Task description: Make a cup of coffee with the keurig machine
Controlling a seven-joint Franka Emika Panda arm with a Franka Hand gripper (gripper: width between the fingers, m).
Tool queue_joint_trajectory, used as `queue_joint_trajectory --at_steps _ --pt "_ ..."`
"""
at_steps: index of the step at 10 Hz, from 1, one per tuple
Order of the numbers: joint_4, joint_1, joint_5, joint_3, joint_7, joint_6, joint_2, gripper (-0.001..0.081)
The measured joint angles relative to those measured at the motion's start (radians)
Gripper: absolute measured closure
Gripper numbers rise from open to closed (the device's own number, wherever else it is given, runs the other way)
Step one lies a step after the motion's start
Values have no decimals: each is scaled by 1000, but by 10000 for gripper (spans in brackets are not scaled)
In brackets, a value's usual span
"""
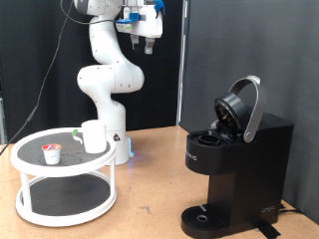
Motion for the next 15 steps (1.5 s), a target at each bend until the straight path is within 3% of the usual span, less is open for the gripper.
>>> queue_joint_trajectory --at_steps 2,9,12,15 --pt "0 -5 0 -16 -13 0 1 72" --pt "45 -75 -114 -179 -167 10 55 72" --pt "44 -75 -115 -196 -205 19 54 72" --pt "61 -96 -158 -275 -286 40 62 72"
